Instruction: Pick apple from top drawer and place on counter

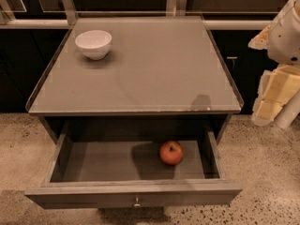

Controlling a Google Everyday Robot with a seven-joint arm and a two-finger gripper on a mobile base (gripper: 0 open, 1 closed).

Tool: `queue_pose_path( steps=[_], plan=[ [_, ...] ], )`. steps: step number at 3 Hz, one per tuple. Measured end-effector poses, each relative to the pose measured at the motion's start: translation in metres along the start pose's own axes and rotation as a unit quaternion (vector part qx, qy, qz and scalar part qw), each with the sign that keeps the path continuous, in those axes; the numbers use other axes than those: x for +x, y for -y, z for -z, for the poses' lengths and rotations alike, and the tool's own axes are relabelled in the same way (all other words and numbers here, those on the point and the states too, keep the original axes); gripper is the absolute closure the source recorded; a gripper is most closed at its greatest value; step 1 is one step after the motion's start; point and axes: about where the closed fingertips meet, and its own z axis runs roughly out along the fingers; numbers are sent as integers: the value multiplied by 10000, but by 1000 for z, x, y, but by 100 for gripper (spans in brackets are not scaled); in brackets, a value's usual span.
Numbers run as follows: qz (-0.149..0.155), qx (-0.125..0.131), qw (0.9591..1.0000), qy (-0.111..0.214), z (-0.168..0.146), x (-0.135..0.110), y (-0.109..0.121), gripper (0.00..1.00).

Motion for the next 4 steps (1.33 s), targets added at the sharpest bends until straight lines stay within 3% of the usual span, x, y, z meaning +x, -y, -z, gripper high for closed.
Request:
queue_pose_path(
  steps=[1, 2, 3, 4],
  plan=[
    [0, 0, 10000, 0, 0, 0, 0, 0],
    [-9, 164, 9998, 102, 0, -1, -10, 0],
    [-159, 348, 9981, 486, -6, -6, -44, 0],
    [-556, 214, 9919, 1126, -52, -5, -85, 0]
  ],
)
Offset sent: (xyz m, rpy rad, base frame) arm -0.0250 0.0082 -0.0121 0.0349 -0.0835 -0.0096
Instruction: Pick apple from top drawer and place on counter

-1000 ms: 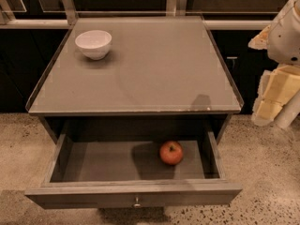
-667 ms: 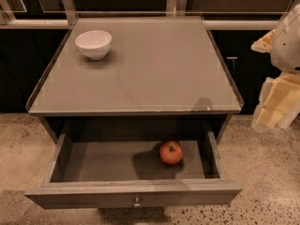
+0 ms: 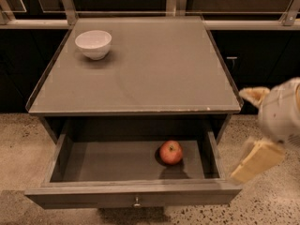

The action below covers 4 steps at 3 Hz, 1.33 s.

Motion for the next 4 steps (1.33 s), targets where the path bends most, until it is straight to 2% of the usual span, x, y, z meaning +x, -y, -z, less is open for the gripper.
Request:
queue_pose_path(
  steps=[1, 2, 3, 4],
  plan=[
    [-399, -640, 9941, 785, -91, -6, -42, 0],
    [-769, -969, 9868, 1046, -126, -8, -66, 0],
    [-919, -748, 9876, 1031, -115, 5, -55, 0],
    [-1461, -245, 9802, 1311, -125, 16, -33, 0]
  ],
)
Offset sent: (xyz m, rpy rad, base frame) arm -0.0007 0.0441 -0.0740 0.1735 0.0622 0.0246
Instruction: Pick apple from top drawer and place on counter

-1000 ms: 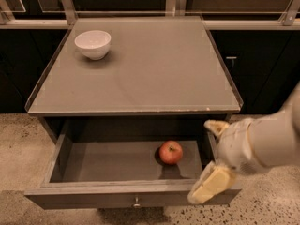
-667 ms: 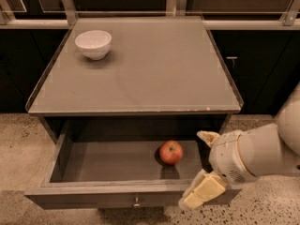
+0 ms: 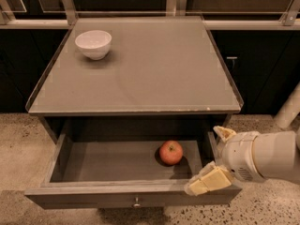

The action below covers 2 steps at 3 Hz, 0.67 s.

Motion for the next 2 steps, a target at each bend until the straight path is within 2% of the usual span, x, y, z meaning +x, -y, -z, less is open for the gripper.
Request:
queue_pose_path(
  steps=[1, 2],
  plan=[
    [-399, 374, 9982, 261, -15, 5, 27, 0],
    [-545, 295, 9977, 263, -37, 8, 57, 0]
  ],
)
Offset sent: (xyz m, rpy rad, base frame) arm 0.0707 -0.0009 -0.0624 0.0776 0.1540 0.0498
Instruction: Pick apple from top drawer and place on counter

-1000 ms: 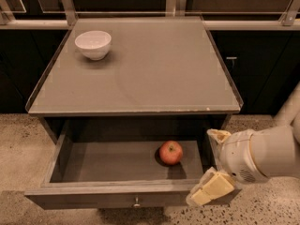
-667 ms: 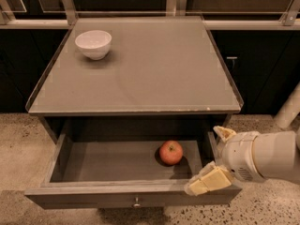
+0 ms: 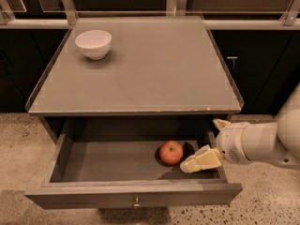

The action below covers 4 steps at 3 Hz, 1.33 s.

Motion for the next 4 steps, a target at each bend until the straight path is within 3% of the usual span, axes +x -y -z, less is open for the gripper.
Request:
queue_pose_path(
  steps=[1, 2, 3, 4],
  plan=[
    [-69, -6, 10000, 24, -2, -2, -5, 0],
    [-504, 270, 9974, 442, -7, 2, 2, 0],
    [-705, 371, 9932, 848, -25, -10, 5, 0],
    [-825, 296, 9907, 1043, -45, -16, 3, 0]
  ],
)
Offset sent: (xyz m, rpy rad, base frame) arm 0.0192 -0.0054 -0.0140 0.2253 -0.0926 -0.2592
